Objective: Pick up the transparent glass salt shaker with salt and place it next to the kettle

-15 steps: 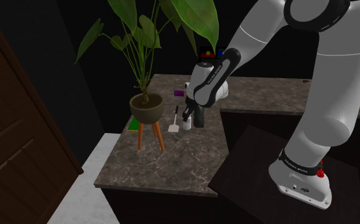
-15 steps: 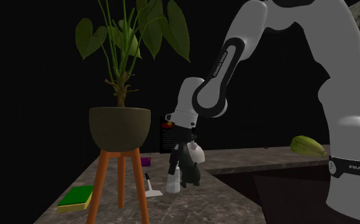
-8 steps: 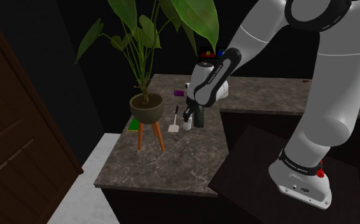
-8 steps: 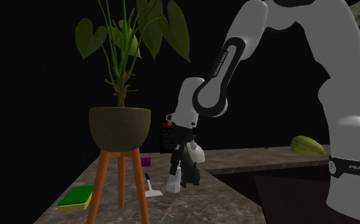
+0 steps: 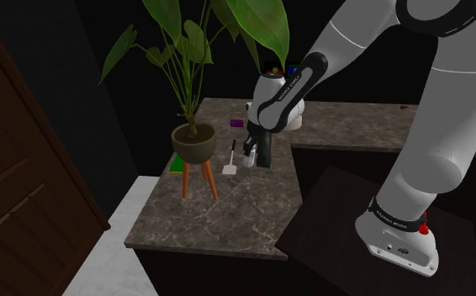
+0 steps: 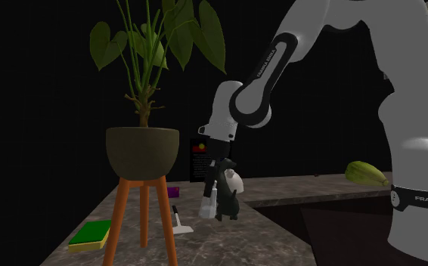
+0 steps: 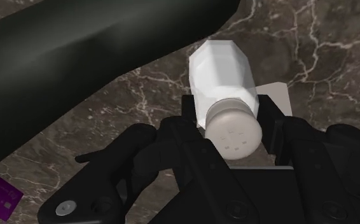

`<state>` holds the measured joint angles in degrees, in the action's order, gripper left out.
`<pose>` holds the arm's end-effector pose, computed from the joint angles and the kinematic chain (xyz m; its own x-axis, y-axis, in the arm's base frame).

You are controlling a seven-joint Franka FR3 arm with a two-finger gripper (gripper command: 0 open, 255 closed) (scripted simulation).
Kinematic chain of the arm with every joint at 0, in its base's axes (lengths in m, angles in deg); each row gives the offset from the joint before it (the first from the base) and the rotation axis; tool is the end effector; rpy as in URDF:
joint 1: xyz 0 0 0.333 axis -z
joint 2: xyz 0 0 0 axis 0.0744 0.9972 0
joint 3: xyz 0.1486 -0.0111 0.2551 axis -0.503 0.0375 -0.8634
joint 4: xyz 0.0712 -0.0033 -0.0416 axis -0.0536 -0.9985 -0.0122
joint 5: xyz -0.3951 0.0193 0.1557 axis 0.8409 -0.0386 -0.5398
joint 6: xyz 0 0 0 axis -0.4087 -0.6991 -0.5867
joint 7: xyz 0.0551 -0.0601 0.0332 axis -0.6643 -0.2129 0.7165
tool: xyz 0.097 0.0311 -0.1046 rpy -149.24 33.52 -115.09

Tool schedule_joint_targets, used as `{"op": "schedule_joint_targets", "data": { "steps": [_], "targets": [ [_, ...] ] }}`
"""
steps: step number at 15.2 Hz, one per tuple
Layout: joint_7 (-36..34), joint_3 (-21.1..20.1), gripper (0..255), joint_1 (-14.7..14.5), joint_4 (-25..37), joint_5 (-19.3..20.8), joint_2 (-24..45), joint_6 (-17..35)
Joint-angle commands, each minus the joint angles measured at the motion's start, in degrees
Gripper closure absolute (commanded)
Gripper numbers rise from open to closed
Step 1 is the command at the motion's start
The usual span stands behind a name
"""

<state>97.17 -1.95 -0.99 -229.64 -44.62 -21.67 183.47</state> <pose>0.5195 0.0007 0.1661 0.9587 0.1872 0.2139 0.1860 -0.9822 0.0257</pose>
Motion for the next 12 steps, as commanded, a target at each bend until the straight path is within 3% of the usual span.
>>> {"op": "schedule_joint_targets", "data": {
  "steps": [1,12],
  "targets": [
    [0.04,-0.05,255,0.03,0.2,-0.1,-1.39,-1.62],
    [0.28,-0.14,255,0.11,1.5,-0.61,-8.97,-10.49]
  ]
}}
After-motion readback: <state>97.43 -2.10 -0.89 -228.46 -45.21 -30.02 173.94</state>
